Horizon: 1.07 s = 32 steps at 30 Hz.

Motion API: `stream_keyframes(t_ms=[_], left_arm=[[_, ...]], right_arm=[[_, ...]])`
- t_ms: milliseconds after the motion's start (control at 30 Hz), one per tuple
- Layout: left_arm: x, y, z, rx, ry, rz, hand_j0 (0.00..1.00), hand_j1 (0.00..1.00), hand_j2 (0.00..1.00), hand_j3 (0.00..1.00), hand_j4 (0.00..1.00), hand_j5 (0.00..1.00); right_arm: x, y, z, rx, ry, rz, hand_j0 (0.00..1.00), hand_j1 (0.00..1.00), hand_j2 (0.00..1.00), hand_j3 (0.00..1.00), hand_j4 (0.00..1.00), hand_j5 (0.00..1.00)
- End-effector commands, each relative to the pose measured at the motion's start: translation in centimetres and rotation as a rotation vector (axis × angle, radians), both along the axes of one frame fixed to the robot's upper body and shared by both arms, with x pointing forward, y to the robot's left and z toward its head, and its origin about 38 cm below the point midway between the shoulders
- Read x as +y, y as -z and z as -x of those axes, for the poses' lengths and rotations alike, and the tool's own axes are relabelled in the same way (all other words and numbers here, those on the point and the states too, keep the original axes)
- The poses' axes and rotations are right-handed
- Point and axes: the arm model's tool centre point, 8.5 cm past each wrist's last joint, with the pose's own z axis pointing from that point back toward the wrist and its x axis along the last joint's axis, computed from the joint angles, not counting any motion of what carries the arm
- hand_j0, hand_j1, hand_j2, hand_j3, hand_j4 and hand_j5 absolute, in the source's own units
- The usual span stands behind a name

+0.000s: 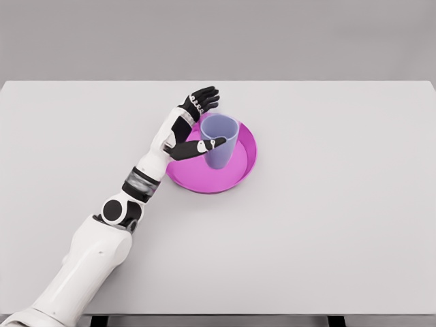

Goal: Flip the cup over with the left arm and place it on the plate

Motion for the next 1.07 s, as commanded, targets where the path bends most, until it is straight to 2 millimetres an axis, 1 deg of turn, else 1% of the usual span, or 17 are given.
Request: stream_keyframes(t_ms=[0, 200, 233, 300, 333, 433, 467, 500, 533, 567, 633, 700, 767, 800, 867, 933, 1033], left_arm=[[0.1, 0.0, 0.0, 0.001, -0.002, 0.002, 0.92, 0.92, 0.92, 0.92, 0.92, 0.92], [0.7, 0.0, 0.0, 0.001, -0.006, -0.008, 0.95, 0.95, 0.95, 0.95, 0.95, 0.95], [0.9, -0.7, 0.0, -0.018, -0.002, -0.002, 0.95, 0.95, 0.95, 0.95, 0.95, 0.95], [2.7, -2.3, -0.1, -0.057, -0.005, -0.004, 0.95, 0.95, 0.95, 0.95, 0.95, 0.95], [3.2, -3.1, -0.1, -0.072, -0.002, 0.009, 0.96, 0.96, 0.96, 0.96, 0.96, 0.96], [4.0, -4.6, 0.1, -0.112, 0.008, 0.011, 0.96, 0.96, 0.96, 0.96, 0.96, 0.96], [5.1, -5.0, 0.1, -0.119, 0.006, -0.008, 1.00, 1.00, 1.00, 1.00, 1.00, 1.00], [5.7, -5.6, 0.3, -0.139, 0.039, -0.064, 1.00, 1.00, 1.00, 1.00, 1.00, 1.00], [6.7, -6.2, 0.3, -0.160, 0.059, -0.119, 1.00, 1.00, 1.00, 1.00, 1.00, 1.00], [7.9, -6.4, 0.7, -0.176, 0.109, -0.194, 1.00, 1.00, 1.00, 1.00, 1.00, 1.00], [10.2, -7.4, 2.3, -0.213, 0.218, -0.346, 1.00, 1.00, 1.00, 1.00, 1.00, 1.00], [12.4, -8.0, 4.6, -0.221, 0.347, -0.509, 1.00, 1.00, 1.00, 1.00, 1.00, 1.00], [15.0, -9.7, 6.6, -0.239, 0.423, -0.641, 1.00, 1.00, 1.00, 1.00, 1.00, 1.00], [16.9, -11.0, 7.1, -0.240, 0.418, -0.712, 1.00, 1.00, 1.00, 1.00, 1.00, 1.00], [18.7, -11.9, 7.8, -0.229, 0.413, -0.773, 1.00, 1.00, 1.00, 1.00, 1.00, 1.00], [19.8, -12.3, 7.9, -0.218, 0.398, -0.799, 1.00, 1.00, 1.00, 1.00, 1.00, 1.00], [20.0, -12.0, 8.1, -0.204, 0.395, -0.797, 1.00, 1.00, 1.00, 1.00, 1.00, 1.00]], right_arm=[[0.0, 0.0, 0.0, 0.000, 0.001, 0.000, 1.00, 1.00, 1.00, 1.00, 1.00, 1.00], [0.0, 0.0, 0.0, 0.000, 0.001, 0.000, 1.00, 1.00, 1.00, 1.00, 1.00, 1.00], [0.0, 0.0, 0.0, 0.000, 0.001, 0.000, 1.00, 1.00, 1.00, 1.00, 1.00, 1.00], [0.0, 0.0, 0.0, 0.000, -0.001, 0.000, 1.00, 1.00, 1.00, 1.00, 1.00, 1.00], [0.0, 0.0, 0.0, 0.000, 0.001, 0.000, 1.00, 1.00, 1.00, 1.00, 1.00, 1.00], [0.0, 0.0, 0.0, 0.000, 0.001, 0.000, 1.00, 1.00, 1.00, 1.00, 1.00, 1.00], [0.0, 0.0, 0.0, 0.000, 0.001, 0.000, 1.00, 1.00, 1.00, 1.00, 1.00, 1.00], [0.0, 0.0, 0.0, 0.000, 0.001, 0.000, 1.00, 1.00, 1.00, 1.00, 1.00, 1.00], [0.0, 0.0, 0.0, 0.000, -0.001, 0.000, 1.00, 1.00, 1.00, 1.00, 1.00, 1.00], [0.0, 0.0, 0.1, 0.001, 0.001, 0.001, 1.00, 1.00, 1.00, 1.00, 1.00, 1.00], [0.0, 0.0, 0.0, 0.000, 0.001, 0.000, 1.00, 1.00, 1.00, 1.00, 1.00, 1.00], [0.0, 0.0, 0.0, 0.000, 0.001, 0.000, 1.00, 1.00, 1.00, 1.00, 1.00, 1.00], [0.0, 0.0, 0.0, 0.000, 0.001, 0.000, 1.00, 1.00, 1.00, 1.00, 1.00, 1.00], [0.0, 0.0, 0.0, 0.000, 0.001, 0.000, 1.00, 1.00, 1.00, 1.00, 1.00, 1.00], [0.0, 0.0, 0.0, 0.000, 0.001, 0.000, 1.00, 1.00, 1.00, 1.00, 1.00, 1.00], [0.0, 0.0, 0.0, 0.000, 0.001, 0.000, 1.00, 1.00, 1.00, 1.00, 1.00, 1.00], [0.0, 0.0, 0.0, 0.000, -0.001, 0.000, 1.00, 1.00, 1.00, 1.00, 1.00, 1.00]])
